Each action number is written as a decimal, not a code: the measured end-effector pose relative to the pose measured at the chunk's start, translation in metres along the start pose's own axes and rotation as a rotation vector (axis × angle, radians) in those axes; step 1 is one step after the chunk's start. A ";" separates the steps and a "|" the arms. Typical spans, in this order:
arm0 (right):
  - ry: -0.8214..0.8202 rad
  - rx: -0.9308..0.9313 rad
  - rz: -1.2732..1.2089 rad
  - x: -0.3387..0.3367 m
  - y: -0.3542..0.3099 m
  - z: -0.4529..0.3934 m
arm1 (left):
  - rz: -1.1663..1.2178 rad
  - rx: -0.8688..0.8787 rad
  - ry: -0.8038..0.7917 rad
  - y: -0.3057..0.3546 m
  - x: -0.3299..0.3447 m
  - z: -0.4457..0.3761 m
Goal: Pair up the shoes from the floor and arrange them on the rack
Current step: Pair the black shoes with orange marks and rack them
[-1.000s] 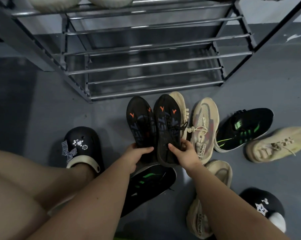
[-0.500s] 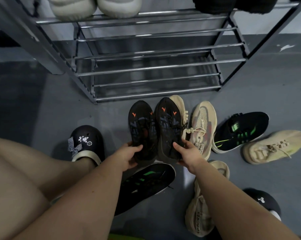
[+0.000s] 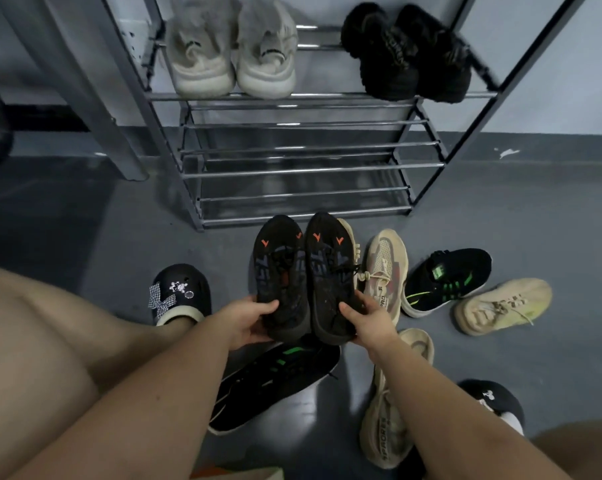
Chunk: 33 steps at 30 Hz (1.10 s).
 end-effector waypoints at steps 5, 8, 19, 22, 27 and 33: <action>-0.011 -0.059 0.018 0.008 -0.021 0.015 | -0.032 0.070 -0.044 0.016 0.006 0.018; -0.009 -0.109 0.075 0.016 -0.039 0.023 | -0.043 0.113 -0.044 0.028 0.005 0.027; -0.036 -0.145 0.272 0.042 -0.142 0.036 | -0.197 0.257 -0.041 0.119 0.016 0.068; -0.052 -0.181 0.328 0.053 -0.165 0.040 | -0.256 0.272 -0.044 0.144 0.012 0.087; -0.127 -0.182 0.385 0.072 -0.178 0.036 | -0.260 0.281 -0.015 0.162 -0.004 0.099; -0.136 -0.192 0.334 0.086 -0.178 0.009 | -0.246 0.282 0.042 0.176 -0.020 0.092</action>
Point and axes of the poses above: each hand's wrist, its own z-axis away from the middle knuckle, its own x-axis out of the palm, y = z × x, the point moved 8 cm from there along -z, towards the middle knuckle, and after that the axes turned 12 degrees about -y, right-handed, at the moved point
